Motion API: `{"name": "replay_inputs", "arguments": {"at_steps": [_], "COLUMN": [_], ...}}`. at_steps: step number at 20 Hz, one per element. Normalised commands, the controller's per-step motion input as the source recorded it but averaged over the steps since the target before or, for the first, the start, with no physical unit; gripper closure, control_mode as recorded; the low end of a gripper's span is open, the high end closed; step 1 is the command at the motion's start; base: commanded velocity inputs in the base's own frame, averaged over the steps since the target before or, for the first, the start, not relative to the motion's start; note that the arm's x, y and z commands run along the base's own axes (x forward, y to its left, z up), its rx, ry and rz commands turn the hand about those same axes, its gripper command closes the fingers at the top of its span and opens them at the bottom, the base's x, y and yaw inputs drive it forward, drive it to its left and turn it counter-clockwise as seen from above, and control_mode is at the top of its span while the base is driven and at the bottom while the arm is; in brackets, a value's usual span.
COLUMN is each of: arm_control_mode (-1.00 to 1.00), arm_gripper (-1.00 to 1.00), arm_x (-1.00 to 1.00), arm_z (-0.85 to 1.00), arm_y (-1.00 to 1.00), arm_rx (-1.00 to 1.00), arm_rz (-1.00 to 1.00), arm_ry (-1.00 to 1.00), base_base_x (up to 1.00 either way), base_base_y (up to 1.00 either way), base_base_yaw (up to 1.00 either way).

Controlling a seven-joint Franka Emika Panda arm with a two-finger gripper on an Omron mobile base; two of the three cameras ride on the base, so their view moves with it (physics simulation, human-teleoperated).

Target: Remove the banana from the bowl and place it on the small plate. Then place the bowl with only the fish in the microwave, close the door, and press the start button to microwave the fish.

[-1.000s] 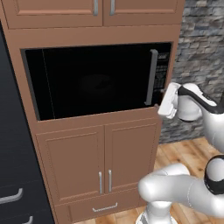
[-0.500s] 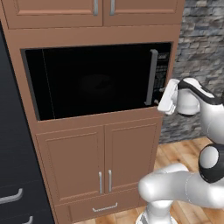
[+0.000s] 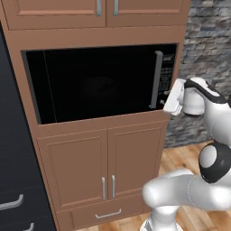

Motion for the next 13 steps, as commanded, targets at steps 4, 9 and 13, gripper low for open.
{"name": "replay_inputs", "arguments": {"at_steps": [4, 9, 13], "arm_control_mode": [-1.0, -1.0, -1.0], "arm_gripper": [-1.0, -1.0, -1.0], "arm_x": [0.18, 0.01, 0.0], "arm_z": [-0.21, -0.31, -0.33], "arm_y": [0.0, 0.06, 0.21], "arm_rx": [0.0, 0.0, 0.0], "arm_rz": [0.0, 0.0, 0.0], "arm_ry": [0.0, 0.0, 0.0], "base_base_x": [0.0, 0.0, 0.0], "base_base_y": [0.0, 0.0, 0.0], "base_base_yaw": [0.0, 0.0, 0.0]}}
